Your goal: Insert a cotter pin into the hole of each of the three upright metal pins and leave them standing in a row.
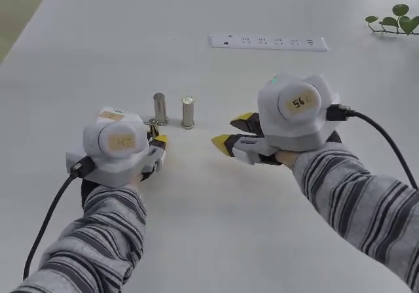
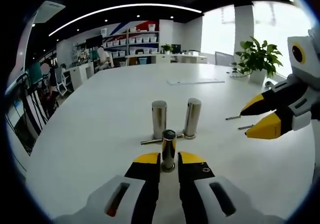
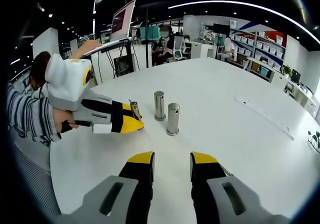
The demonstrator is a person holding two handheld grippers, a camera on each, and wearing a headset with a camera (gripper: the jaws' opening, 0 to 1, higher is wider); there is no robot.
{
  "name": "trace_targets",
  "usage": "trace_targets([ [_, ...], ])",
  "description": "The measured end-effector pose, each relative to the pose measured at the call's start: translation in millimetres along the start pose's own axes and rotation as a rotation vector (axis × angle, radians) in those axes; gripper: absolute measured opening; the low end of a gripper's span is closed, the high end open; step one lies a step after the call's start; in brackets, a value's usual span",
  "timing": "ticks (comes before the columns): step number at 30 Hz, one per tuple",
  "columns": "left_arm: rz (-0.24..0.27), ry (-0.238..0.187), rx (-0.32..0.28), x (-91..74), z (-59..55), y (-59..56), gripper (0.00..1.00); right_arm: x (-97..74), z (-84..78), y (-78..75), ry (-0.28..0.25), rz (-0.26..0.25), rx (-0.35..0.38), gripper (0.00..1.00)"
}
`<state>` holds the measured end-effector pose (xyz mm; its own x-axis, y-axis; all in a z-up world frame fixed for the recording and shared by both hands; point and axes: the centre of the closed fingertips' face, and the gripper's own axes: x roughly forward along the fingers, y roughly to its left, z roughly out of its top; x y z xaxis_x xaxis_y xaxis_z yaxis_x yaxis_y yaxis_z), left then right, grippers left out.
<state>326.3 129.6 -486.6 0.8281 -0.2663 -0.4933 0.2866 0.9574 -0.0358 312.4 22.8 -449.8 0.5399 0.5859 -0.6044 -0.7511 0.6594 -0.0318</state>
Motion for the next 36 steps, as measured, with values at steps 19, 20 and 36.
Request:
trace_targets([
  [19, -0.066, -0.019, -0.028, -26.0, -3.3, -9.5, 0.4, 54.4, 39.9, -3.9, -0.076, 0.052, 0.049, 0.25],
  [20, -0.069, -0.023, -0.026, -28.1, -2.6, -10.7, 0.41, 58.0, 40.4, -5.6, -0.077, 0.054, 0.052, 0.25],
  [36, -0.122, -0.058, -0.023, -65.3, 2.7, -20.7, 0.66, 79.2, 41.0, -1.7, -0.092, 0.074, 0.109, 0.12],
])
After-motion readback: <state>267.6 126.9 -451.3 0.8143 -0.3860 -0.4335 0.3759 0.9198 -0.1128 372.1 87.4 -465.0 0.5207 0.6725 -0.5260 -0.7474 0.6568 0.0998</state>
